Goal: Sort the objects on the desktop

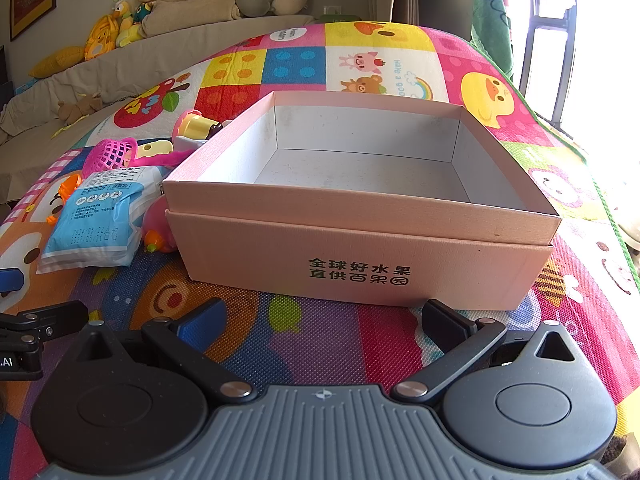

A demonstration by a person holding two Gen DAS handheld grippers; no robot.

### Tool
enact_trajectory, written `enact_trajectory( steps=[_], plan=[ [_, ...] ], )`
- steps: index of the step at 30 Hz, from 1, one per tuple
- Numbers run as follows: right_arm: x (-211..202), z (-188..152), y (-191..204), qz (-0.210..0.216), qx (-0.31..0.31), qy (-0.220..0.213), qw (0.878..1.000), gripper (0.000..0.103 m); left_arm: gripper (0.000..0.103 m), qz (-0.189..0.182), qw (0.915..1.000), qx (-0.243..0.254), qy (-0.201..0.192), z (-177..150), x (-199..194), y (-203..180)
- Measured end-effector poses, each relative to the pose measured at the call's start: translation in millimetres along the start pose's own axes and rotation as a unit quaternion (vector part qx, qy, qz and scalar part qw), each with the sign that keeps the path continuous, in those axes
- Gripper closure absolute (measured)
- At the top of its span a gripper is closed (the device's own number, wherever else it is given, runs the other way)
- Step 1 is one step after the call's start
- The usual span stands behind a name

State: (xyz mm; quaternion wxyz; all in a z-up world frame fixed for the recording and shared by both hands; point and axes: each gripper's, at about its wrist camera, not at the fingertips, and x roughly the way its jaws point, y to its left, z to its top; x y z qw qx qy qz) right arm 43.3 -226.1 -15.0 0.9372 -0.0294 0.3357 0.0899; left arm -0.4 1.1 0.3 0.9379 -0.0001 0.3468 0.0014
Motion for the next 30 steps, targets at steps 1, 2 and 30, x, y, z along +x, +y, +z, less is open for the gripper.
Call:
enact_trajectory(
  steps=[1, 2, 30],
  plan=[
    [0, 0, 0, 0.0, 0.0, 0.0, 1.0, 0.0, 0.0, 0.0, 1.0, 0.0, 0.0, 0, 0, 0],
    [0, 0, 0, 0.0, 0.0, 0.0, 1.0, 0.0, 0.0, 0.0, 1.0, 0.0, 0.0, 0, 0, 0],
    [-11, -2, -3, 0.004, 0.006, 0.036, 0.999, 0.0, 0.0, 0.001, 1.0, 0.003, 0.009, 2, 1, -1]
  ],
)
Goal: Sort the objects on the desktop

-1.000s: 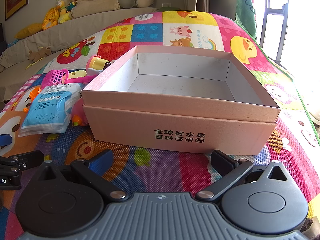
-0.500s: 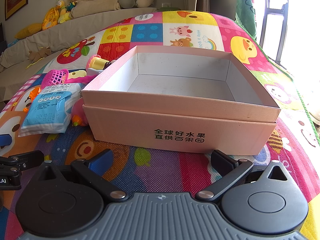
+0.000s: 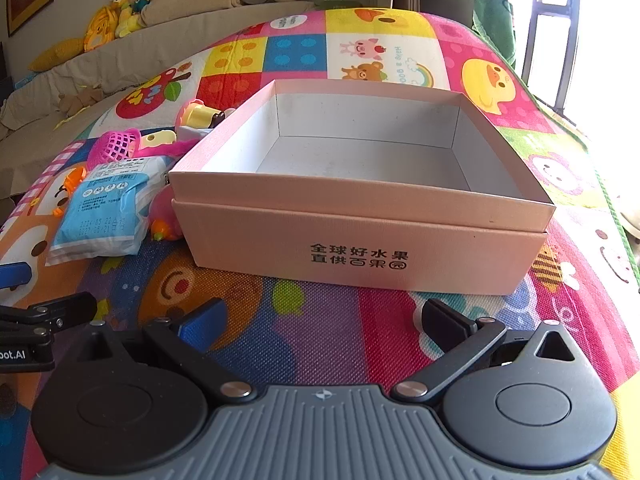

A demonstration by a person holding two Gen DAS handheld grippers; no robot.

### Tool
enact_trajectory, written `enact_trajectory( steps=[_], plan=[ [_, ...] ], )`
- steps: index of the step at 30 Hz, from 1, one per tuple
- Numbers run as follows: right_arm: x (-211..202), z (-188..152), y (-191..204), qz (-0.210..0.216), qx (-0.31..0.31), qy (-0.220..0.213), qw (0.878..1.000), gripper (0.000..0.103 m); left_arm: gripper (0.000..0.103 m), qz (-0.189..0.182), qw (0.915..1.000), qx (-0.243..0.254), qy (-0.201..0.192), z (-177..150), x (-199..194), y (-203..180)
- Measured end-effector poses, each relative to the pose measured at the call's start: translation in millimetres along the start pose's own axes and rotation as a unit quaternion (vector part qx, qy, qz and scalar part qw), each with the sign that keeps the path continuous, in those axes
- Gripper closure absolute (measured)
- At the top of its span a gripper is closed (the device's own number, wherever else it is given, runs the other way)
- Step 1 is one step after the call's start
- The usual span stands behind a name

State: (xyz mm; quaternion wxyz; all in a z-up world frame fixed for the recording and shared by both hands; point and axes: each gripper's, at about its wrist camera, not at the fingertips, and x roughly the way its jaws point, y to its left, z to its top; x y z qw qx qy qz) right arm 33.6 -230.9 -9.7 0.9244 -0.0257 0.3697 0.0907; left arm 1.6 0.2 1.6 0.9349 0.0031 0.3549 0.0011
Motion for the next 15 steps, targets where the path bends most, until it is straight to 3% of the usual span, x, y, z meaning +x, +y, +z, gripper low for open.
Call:
enact_trajectory(
  steps=[11, 15],
  plan=[
    [-22, -16, 1, -0.01, 0.007, 0.012, 1.0, 0.0, 0.0, -0.015, 0.9997, 0.011, 0.016, 2, -1, 3],
    [-22, -17, 3, -0.014, 0.005, 0.008, 1.0, 0.0, 0.0, -0.067, 0.9971, -0.026, 0.024, 14, -5, 8]
  ],
)
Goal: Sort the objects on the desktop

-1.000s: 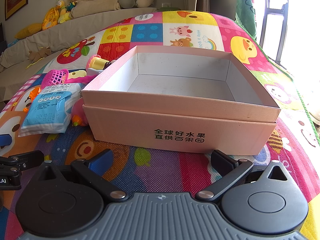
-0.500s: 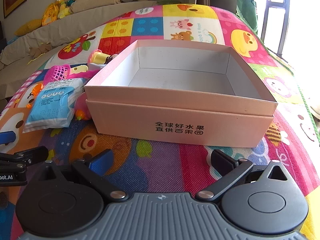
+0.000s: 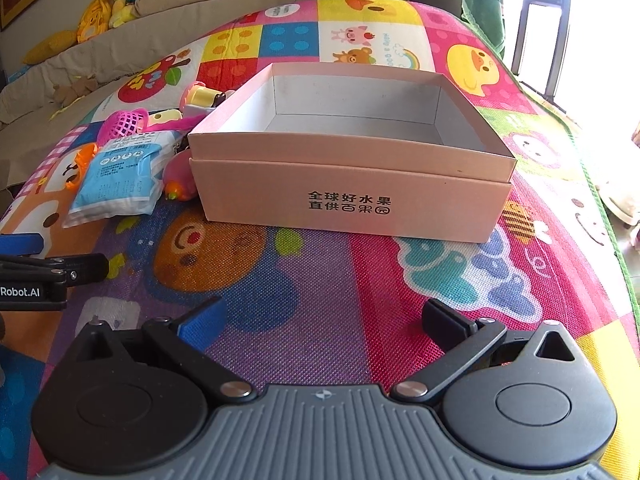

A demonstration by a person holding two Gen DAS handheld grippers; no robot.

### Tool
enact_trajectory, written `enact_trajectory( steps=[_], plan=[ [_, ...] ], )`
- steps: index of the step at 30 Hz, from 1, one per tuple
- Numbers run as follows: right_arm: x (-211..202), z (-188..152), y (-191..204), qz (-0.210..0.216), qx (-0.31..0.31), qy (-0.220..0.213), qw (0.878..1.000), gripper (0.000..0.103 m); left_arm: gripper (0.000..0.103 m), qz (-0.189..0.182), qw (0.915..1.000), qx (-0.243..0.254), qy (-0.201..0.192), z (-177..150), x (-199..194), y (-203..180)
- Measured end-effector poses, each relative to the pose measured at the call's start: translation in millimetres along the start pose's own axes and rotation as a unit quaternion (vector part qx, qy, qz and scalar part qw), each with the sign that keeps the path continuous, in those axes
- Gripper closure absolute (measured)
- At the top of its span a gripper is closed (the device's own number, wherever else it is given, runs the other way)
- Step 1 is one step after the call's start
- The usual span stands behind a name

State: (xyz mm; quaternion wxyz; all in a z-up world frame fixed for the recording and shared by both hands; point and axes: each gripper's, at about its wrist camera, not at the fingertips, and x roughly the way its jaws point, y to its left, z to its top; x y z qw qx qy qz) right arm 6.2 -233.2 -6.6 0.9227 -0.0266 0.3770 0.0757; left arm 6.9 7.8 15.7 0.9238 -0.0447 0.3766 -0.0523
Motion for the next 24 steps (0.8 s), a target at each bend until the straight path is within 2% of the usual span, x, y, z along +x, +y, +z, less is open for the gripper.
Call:
enact_trajectory(
  steps=[3, 8, 13, 16, 17, 19, 21, 22, 23, 24],
  plan=[
    [-2, -1, -1, 0.002, 0.002, -0.004, 1.0, 0.0, 0.0, -0.017, 0.9996, -0.017, -0.012, 16, 4, -4],
    [-4, -1, -1, 0.003, -0.005, -0.006, 1.0, 0.0, 0.0, 0.037, 0.999, -0.001, -0.025, 40, 30, -15],
    [-9, 0, 1, 0.034, -0.031, -0.008, 0.999, 0.0, 0.0, 0.062, 0.9972, 0.024, -0.035, 35, 35, -5],
    [-20, 4, 13, 0.028, -0.074, -0.051, 0.996, 0.0, 0.002, 0.065, 0.9963, 0.023, -0.052, 32, 28, 7],
    [-24, 6, 17, 0.025, -0.089, -0.066, 0.994, 0.0, 0.004, 0.055, 0.9967, 0.018, -0.057, 32, 24, 11],
    [-31, 12, 31, 0.018, -0.126, -0.103, 0.987, 0.0, 0.026, 0.036, 0.9974, 0.015, -0.061, 33, 21, 16],
    [-35, 16, 45, 0.018, -0.156, -0.135, 0.978, 0.0, 0.037, 0.03, 0.9973, 0.016, -0.065, 34, 20, 17],
    [-36, 19, 54, 0.019, -0.17, -0.145, 0.974, 0.003, 0.043, 0.033, 0.9971, 0.018, -0.066, 34, 19, 17],
    [-36, 21, 62, 0.02, -0.184, -0.149, 0.971, 0.014, 0.045, 0.037, 0.9968, 0.022, -0.067, 34, 19, 16],
    [-33, 22, 75, 0.018, -0.208, -0.148, 0.967, 0.02, 0.046, 0.04, 0.9966, 0.025, -0.067, 32, 17, 16]
  ],
)
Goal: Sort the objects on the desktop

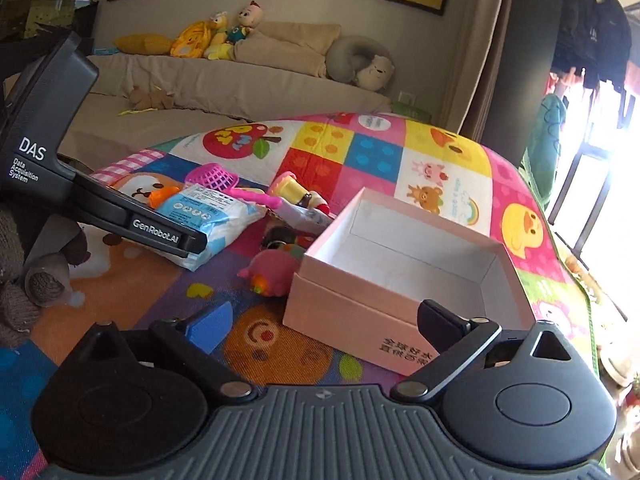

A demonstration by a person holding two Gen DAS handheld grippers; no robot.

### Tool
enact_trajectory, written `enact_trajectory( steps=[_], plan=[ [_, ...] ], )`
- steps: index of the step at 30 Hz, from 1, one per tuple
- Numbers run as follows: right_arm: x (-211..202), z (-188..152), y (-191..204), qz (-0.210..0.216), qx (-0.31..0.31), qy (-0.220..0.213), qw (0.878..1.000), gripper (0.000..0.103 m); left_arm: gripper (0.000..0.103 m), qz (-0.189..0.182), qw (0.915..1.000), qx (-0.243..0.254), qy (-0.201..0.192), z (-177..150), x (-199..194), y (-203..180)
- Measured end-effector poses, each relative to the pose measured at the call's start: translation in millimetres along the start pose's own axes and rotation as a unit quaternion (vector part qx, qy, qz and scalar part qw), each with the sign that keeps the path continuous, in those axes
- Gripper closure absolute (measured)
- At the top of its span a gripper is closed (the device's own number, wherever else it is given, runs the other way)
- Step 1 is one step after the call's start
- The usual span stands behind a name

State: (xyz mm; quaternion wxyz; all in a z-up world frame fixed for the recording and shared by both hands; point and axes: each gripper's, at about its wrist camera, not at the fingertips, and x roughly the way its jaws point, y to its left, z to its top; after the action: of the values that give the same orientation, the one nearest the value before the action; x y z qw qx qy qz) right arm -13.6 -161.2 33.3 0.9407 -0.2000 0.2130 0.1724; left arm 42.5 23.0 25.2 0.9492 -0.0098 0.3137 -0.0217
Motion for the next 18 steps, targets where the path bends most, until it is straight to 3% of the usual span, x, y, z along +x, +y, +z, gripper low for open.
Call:
enact_trajectory(
  steps=[2, 4, 12, 16, 17, 18],
  plan=[
    [9, 6, 17, 0.0, -0.044, 0.005, 0.999, 0.044, 0.048, 0.002, 1.0, 0.001, -0.002, -5, -8, 3],
    [21, 10, 31, -0.005, -0.077, 0.011, 0.997, 0.054, 0.048, -0.005, 1.0, -0.002, 0.0, -13, -22, 9],
    [79, 18, 70, -0.05, -0.186, 0.022, 0.981, 0.055, 0.044, -0.034, 0.999, -0.021, 0.021, -45, -66, 36],
    [99, 15, 80, -0.081, -0.213, 0.031, 0.973, 0.056, 0.032, -0.031, 0.9986, -0.04, 0.017, -45, -68, 43],
    [99, 16, 81, -0.082, -0.214, 0.036, 0.973, 0.064, 0.03, -0.03, 0.9985, -0.042, 0.017, -45, -67, 44],
    [96, 17, 80, -0.079, -0.206, 0.038, 0.975, 0.064, 0.028, -0.031, 0.9984, -0.043, 0.017, -44, -67, 44]
  ],
)
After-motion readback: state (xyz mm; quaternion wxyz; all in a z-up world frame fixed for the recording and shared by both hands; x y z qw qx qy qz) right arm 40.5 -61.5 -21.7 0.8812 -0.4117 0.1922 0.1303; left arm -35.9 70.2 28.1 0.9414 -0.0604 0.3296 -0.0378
